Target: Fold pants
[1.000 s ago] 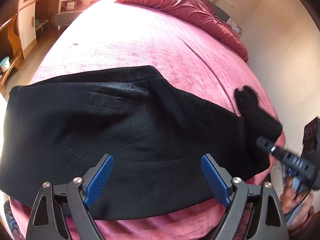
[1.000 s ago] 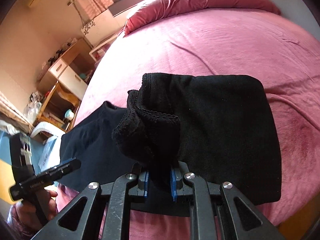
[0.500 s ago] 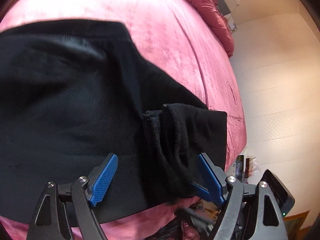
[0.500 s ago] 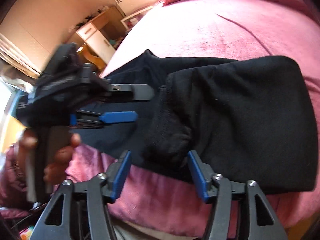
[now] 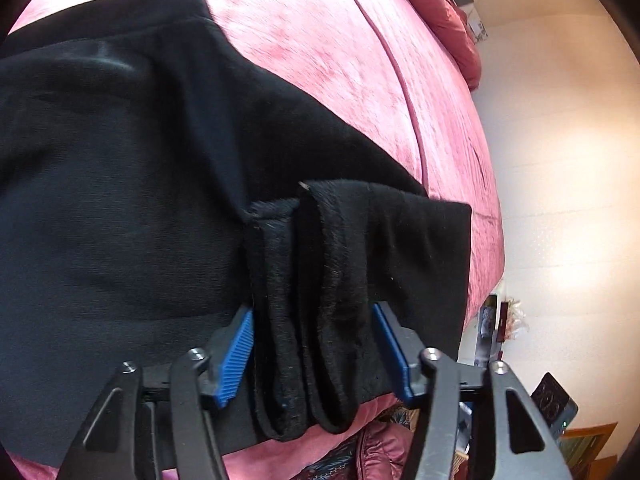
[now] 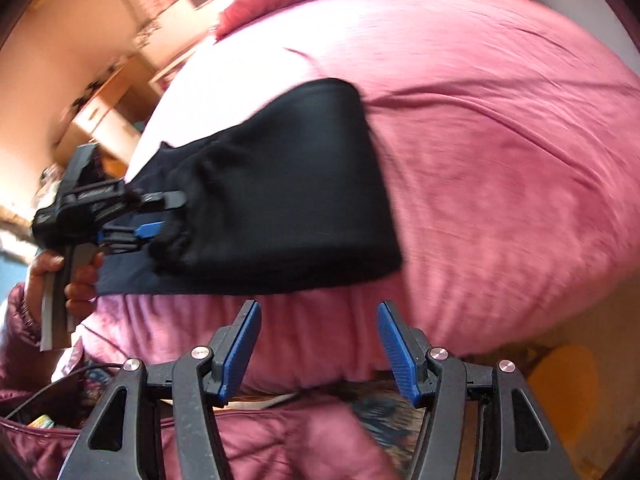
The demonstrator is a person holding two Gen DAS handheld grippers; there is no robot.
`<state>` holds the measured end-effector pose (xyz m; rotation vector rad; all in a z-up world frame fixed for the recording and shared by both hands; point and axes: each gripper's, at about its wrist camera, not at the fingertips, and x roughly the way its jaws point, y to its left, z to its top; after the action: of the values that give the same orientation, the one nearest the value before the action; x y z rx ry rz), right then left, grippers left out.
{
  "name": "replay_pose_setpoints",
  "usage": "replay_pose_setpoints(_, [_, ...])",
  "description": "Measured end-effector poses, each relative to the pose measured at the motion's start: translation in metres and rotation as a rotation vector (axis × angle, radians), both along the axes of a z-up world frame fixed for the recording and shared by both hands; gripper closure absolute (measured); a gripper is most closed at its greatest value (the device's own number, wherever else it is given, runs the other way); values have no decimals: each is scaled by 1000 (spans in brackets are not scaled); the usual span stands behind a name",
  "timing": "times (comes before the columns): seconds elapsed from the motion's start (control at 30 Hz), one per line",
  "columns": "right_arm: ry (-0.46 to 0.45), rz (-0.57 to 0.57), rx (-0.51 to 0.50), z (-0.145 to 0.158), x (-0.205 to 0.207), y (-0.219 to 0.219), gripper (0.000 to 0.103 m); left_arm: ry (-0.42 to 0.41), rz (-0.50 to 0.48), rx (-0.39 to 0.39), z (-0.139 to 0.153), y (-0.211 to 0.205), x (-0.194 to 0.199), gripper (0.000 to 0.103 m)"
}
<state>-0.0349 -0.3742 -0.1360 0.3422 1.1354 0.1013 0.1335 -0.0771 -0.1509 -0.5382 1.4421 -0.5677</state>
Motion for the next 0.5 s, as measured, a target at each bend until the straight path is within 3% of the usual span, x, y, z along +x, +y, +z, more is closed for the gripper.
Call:
replay_pose_setpoints(0.03, [7,-20,-6,-3,1,-7,42,-6,-10,14,0,-5,0,56])
replay_pose_setpoints(0.07, [15,-38,-10,-6,0,-10,42,-20,-28,28,1,-11,0,75])
replay_pose_setpoints(0.1, [24,-50,-15,-8,2,-12,42,-39,-53,45,3,-15,0,81])
replay_pose_setpoints(0.4, [11,-69,-122,-27,31,0,42,-277,-130,-111,87,-16,2,85])
replay_pose_setpoints(0.5, [-26,-131,-126,-29,43,1,44,-332,-143,-140,107,-11,3,85])
